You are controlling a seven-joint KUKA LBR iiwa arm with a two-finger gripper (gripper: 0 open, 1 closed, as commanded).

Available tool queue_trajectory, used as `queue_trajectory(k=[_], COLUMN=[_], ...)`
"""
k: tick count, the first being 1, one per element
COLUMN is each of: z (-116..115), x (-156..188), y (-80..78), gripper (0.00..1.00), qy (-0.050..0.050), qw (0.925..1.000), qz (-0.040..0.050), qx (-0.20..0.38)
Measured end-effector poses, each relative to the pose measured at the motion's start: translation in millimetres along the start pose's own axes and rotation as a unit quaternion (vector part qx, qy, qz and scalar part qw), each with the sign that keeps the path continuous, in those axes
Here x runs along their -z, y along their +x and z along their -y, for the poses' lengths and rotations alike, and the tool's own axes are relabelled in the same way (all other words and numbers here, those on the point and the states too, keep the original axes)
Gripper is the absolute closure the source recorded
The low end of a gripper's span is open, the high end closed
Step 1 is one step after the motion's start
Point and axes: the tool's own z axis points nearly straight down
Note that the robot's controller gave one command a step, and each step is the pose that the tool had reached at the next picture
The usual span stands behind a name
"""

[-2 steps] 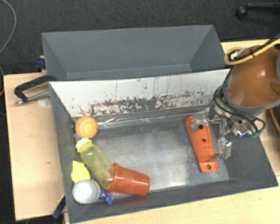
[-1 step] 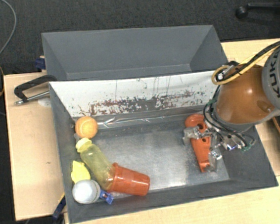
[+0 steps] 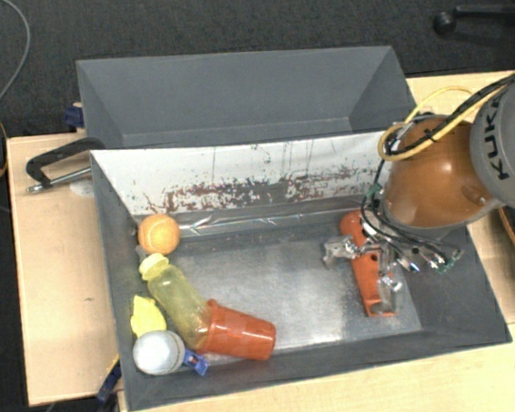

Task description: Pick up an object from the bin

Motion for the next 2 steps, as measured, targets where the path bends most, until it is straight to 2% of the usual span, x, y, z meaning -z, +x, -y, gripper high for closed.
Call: queue_trajectory(k=[1,2], z=[2.4,15.8], x=[0.8,2.2], y=[-4.3,3.8], gripper=[0.00,0.00], qy=[0.000,0.001], qw=[0.9993,0.9881], qz=[0.0008,0.0013], qx=[0.038,0.154])
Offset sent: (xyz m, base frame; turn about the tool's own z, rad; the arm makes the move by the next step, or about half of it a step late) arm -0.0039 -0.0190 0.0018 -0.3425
